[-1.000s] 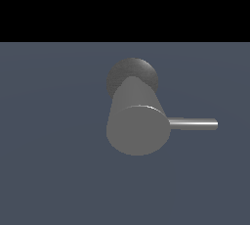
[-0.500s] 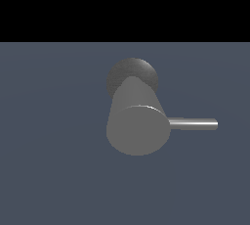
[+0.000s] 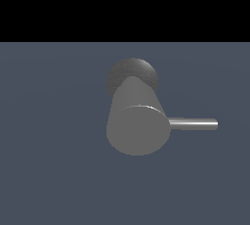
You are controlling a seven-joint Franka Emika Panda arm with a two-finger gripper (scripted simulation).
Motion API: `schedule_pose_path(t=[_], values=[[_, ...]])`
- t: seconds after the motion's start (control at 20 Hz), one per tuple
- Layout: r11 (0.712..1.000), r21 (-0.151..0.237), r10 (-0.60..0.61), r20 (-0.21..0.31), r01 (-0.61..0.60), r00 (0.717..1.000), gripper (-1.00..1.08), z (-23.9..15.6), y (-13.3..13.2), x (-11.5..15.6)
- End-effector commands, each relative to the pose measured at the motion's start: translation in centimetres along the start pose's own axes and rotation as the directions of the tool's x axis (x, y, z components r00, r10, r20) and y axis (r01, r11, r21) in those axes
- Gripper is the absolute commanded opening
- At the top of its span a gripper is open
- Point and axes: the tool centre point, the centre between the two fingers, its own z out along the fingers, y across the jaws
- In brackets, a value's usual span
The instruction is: Turn on the faucet by rotating a designated handle.
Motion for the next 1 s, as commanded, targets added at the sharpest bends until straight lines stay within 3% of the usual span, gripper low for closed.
schedule_pose_path(t=[0.0, 0.2, 0.4, 0.7, 0.95], values=[[0.996, 0.016, 0.089, -0.065, -0.088, 0.994, -1.00, -1.2, 3.0, 1.8], [0.972, 0.037, 0.233, -0.161, -0.230, 0.959, -1.00, -3.1, 8.3, 3.9], [0.927, 0.052, 0.373, -0.249, -0.373, 0.894, -1.00, -4.9, 14.3, 4.9], [0.817, 0.068, 0.555, -0.363, -0.573, 0.748, -1.00, -7.4, 23.6, 4.3], [0.718, 0.073, 0.649, -0.429, -0.692, 0.629, -1.00, -9.0, 29.7, 2.5]])
